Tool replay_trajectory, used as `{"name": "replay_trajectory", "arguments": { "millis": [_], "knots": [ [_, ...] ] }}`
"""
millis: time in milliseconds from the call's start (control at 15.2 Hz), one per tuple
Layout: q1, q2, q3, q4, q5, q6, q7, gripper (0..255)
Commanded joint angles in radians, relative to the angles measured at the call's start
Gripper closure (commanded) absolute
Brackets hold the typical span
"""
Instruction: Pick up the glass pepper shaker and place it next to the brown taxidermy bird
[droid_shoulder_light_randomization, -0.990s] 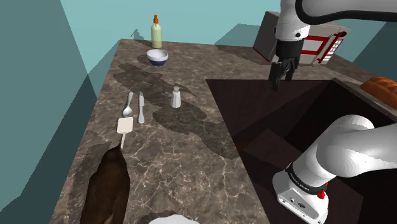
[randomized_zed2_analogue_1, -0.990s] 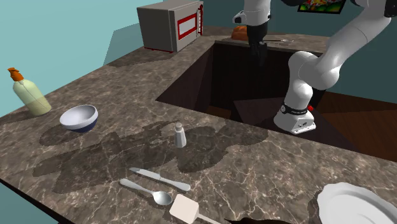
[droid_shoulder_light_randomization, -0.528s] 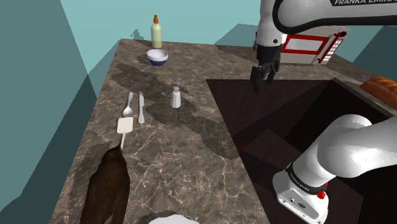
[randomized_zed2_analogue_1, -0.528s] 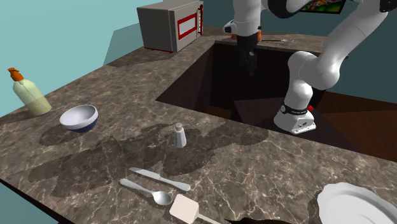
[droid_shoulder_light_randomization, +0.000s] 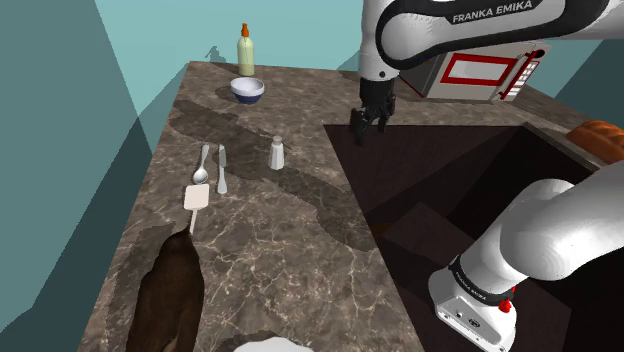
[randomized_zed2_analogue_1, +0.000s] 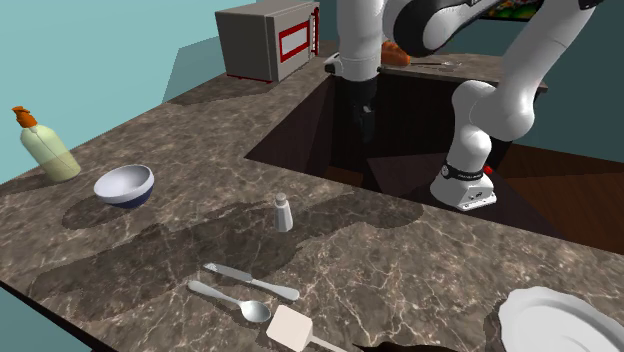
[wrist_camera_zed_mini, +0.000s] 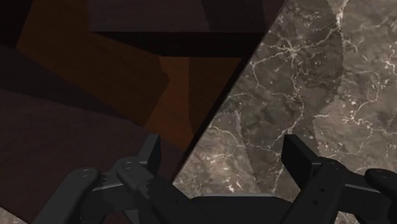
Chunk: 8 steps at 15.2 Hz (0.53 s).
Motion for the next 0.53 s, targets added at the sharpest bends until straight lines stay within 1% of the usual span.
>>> {"name": "replay_trajectory", "arguments": {
  "millis": [0, 462],
  "knots": [
    [0.005, 0.07, 0.013, 0.037, -0.002, 0.05, 0.015, 0],
    [0.029, 0.297, 0.058, 0.193, -0.029, 0.175, 0.075, 0]
  ]
}}
